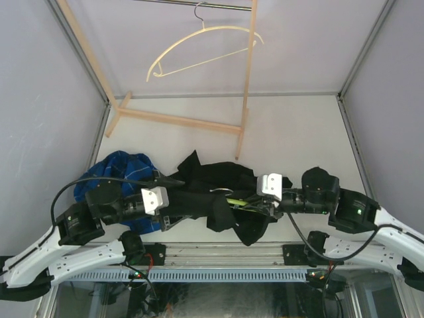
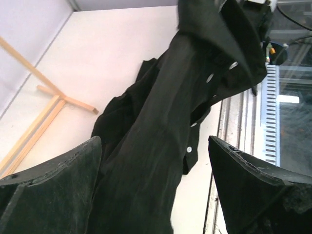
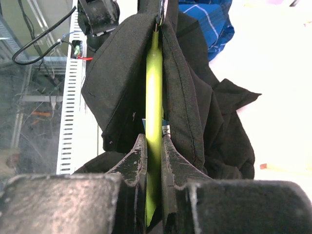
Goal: Place the shirt on the hanger
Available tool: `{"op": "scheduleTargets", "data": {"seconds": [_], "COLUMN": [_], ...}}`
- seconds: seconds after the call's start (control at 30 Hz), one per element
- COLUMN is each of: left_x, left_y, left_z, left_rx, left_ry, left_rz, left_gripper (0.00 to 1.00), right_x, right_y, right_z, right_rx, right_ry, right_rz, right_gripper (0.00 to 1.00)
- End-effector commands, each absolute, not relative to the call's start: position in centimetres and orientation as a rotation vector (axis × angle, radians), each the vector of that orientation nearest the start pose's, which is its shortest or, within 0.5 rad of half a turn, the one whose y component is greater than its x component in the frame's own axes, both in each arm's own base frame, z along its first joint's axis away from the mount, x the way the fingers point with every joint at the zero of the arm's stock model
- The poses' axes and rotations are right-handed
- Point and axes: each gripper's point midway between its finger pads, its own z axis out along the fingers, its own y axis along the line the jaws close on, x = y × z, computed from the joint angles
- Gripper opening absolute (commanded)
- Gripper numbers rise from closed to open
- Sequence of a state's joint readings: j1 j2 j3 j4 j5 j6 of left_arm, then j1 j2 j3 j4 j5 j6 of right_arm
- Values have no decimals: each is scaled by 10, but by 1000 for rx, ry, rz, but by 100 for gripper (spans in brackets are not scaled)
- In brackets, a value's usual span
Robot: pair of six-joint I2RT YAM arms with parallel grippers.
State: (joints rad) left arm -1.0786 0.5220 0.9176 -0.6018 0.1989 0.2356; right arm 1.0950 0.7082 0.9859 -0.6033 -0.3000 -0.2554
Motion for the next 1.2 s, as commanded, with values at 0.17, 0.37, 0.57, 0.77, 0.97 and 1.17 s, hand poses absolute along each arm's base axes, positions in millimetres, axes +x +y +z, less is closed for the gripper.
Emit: {"op": "scheduleTargets", "data": {"seconds": [0.17, 0.37, 0.57, 0.77, 0.97, 1.17], "left_x": [113, 119, 116, 125, 132, 144], "left_y": [-164, -138, -125, -120, -131, -120], "left_z": [315, 300, 299, 298, 298, 308], "left_rx": [1029, 927, 858, 829, 873, 804], "left_ry": [1454, 1535, 1541, 1569, 1583, 1589], "left_rz": [-561, -497, -507, -448, -410, -334], "left_gripper": [93, 86, 67, 42, 13, 3], "right_x": [77, 77, 72, 68, 59, 57], "right_y": [218, 205, 190, 175, 162, 154], "right_z": [340, 345, 351, 358, 365, 367], "right_rx": [-1294, -1247, -1209, -1156, -1123, -1097], "right_ry": [1263, 1269, 1250, 1230, 1196, 1192], "right_rz": [798, 783, 782, 781, 808, 807], "right_gripper": [0, 0, 0, 0, 0, 0]}}
